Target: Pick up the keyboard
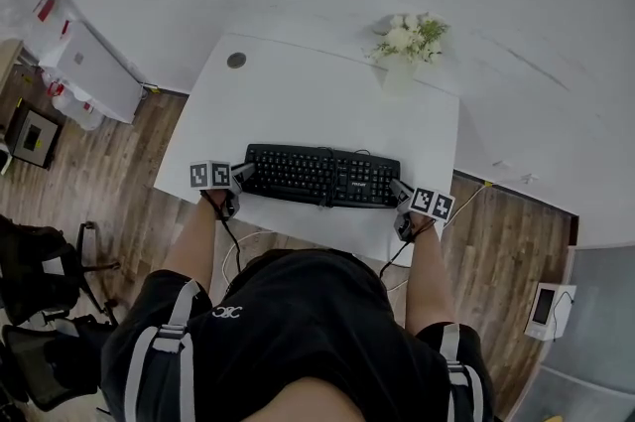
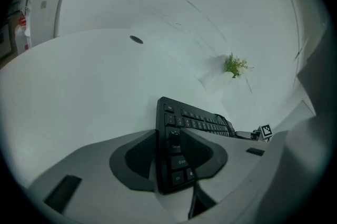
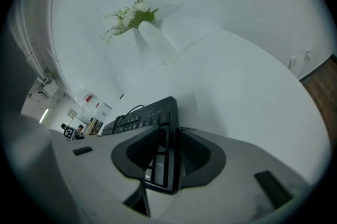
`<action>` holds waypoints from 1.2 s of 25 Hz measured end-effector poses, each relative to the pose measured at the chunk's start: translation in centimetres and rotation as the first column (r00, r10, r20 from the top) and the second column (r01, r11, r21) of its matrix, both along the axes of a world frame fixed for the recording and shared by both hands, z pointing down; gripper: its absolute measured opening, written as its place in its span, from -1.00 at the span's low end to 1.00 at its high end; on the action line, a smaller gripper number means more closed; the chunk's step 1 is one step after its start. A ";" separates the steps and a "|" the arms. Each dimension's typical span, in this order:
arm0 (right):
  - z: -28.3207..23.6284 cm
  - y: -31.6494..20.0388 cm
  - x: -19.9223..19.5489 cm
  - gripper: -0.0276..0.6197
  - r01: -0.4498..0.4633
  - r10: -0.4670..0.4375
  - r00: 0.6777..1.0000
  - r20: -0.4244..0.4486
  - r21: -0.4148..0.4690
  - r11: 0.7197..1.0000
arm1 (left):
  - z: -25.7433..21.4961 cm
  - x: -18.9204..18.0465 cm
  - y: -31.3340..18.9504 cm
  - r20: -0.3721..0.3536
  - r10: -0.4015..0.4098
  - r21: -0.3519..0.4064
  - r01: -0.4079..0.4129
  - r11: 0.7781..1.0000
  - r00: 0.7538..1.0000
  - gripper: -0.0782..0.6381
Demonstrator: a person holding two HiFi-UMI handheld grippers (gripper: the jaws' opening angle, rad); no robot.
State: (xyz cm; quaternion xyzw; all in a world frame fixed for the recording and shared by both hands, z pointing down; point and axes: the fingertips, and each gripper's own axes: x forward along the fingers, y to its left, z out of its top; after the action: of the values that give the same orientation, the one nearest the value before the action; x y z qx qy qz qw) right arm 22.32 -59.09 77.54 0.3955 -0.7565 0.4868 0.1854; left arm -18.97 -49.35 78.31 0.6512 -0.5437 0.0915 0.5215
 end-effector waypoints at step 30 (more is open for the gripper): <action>-15.4 -3.5 -0.3 -0.55 -0.028 0.001 0.997 0.072 0.375 0.927 | -15.0 -1.0 -4.2 0.095 -0.025 0.388 -0.014 0.921 0.995 -0.43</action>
State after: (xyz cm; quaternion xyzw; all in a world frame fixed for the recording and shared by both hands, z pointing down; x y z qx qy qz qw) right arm 22.07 -62.57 62.17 0.4116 -0.8389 0.3479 0.0757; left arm -20.01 -53.50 63.30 0.7349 -0.5776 0.0122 0.3551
